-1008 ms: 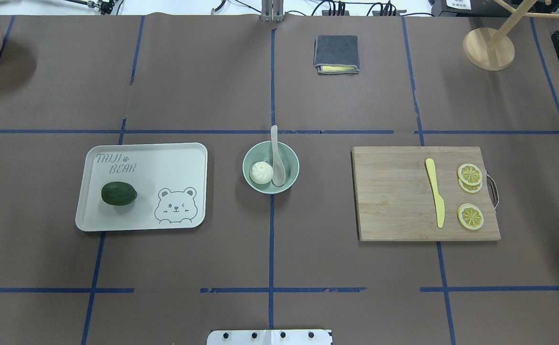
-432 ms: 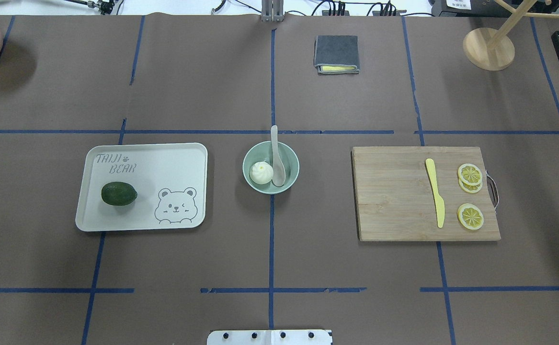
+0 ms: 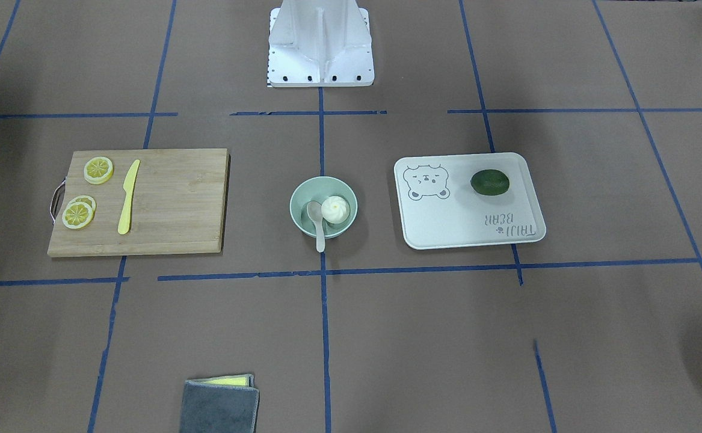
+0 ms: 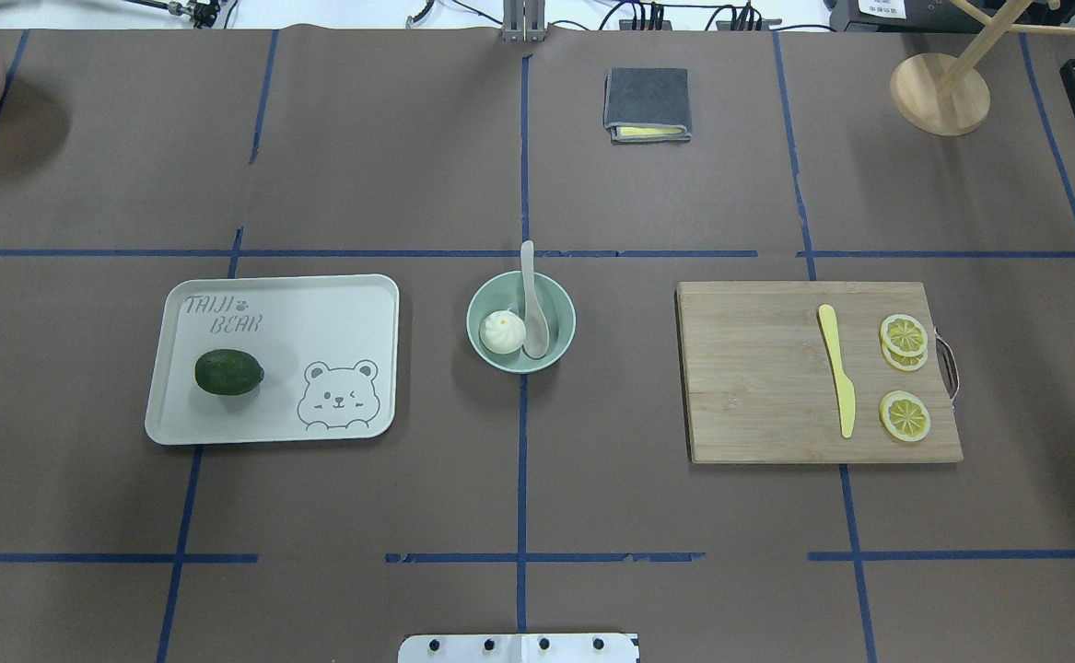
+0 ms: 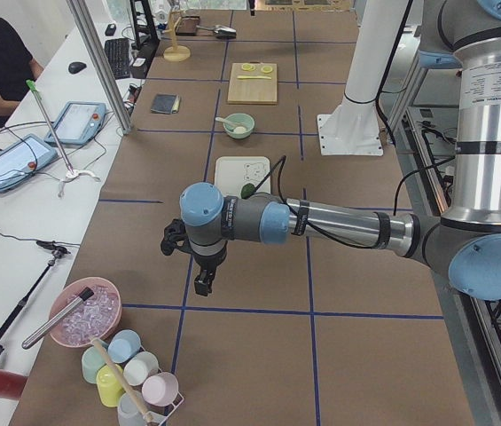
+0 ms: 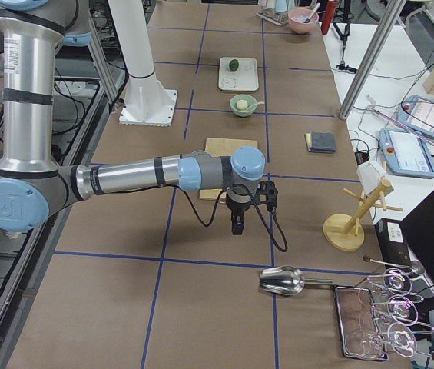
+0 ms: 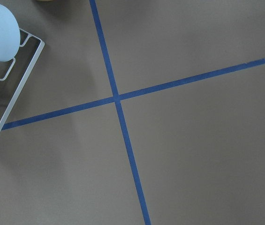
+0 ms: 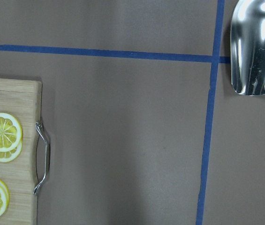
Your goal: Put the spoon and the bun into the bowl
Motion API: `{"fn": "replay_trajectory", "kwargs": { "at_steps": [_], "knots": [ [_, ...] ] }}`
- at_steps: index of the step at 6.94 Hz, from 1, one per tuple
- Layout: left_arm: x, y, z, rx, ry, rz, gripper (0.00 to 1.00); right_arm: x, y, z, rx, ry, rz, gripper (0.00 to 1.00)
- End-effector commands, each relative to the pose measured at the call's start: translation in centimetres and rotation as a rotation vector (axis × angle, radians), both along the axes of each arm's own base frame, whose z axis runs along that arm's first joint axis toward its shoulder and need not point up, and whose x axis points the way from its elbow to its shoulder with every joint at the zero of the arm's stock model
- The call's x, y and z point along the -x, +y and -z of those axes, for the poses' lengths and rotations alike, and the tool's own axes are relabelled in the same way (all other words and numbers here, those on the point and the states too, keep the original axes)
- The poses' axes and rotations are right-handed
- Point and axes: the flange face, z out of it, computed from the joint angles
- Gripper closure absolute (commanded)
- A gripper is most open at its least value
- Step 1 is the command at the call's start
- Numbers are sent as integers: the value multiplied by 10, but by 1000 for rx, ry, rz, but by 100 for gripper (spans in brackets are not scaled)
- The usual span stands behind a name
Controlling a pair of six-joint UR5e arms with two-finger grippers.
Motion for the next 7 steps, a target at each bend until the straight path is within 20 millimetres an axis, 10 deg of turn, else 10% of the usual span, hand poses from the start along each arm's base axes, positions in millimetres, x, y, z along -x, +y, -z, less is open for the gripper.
{"fn": "replay_trajectory", "kwargs": {
  "at_steps": [1,7],
  "knots": [
    [1,0,-12,61,-5,37,0,2,0,0,7,-1,-4,0],
    [0,-5,-9,123,-2,102,0,3,0,1,1,-1,0,0]
  ]
}}
